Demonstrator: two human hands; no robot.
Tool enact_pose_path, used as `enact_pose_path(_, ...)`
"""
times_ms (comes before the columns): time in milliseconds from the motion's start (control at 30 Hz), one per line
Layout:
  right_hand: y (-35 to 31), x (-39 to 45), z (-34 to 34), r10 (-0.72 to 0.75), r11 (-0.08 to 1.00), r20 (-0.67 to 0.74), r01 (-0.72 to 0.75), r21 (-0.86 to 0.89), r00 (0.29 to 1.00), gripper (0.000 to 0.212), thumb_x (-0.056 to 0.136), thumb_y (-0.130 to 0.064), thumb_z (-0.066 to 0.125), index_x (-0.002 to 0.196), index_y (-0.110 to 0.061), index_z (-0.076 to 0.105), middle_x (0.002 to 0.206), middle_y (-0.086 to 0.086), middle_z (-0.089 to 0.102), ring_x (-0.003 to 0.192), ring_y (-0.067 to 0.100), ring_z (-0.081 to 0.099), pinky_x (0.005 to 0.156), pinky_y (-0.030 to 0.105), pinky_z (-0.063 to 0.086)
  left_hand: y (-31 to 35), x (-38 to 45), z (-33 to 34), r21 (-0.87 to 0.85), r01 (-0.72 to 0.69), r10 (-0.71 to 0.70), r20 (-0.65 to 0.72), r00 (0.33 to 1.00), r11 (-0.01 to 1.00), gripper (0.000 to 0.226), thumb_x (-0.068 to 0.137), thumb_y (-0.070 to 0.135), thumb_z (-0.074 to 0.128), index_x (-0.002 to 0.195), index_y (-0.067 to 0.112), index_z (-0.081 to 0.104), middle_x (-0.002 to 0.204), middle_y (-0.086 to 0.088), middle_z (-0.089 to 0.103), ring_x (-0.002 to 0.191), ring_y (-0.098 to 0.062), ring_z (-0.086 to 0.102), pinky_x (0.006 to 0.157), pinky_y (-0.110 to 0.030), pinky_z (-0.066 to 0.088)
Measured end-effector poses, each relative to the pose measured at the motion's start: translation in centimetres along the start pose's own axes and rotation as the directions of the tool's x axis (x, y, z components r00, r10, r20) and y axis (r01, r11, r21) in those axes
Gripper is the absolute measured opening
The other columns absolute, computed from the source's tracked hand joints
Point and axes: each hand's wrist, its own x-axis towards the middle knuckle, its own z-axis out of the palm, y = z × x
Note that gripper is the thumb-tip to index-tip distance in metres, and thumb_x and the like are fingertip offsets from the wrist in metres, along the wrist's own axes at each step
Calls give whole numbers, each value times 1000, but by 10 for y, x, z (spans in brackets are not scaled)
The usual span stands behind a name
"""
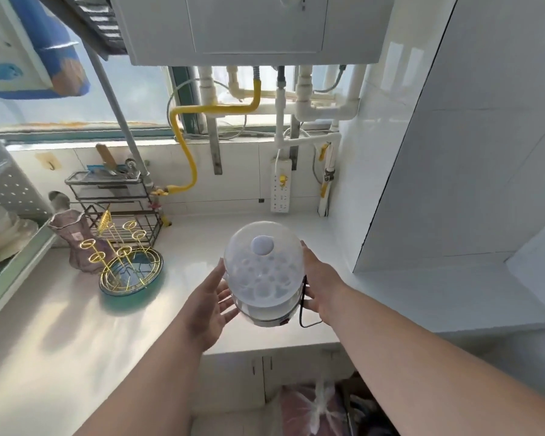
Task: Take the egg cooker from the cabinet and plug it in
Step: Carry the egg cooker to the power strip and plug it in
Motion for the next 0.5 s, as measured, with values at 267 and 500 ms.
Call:
enact_pose_path(267,-7,73,20,89,994,-82,-83,78,993,69,69,-86,69,110,-31,80,116,-4,81,108,23,76,97,46,62,12,95,-23,23,163,-165,105,981,986,90,73,70,82,138,8,69,139,-13,71,126,-30,70,110,-48,54)
enact_pose_path(500,-4,109,27,148,985,-92,-138,105,985,61,78,-81,68,111,-31,80,109,-6,83,107,21,76,90,40,63,8,134,-29,15,235,-235,105,966,972,92,71,68,87,139,10,68,138,-13,73,124,-30,72,105,-47,57)
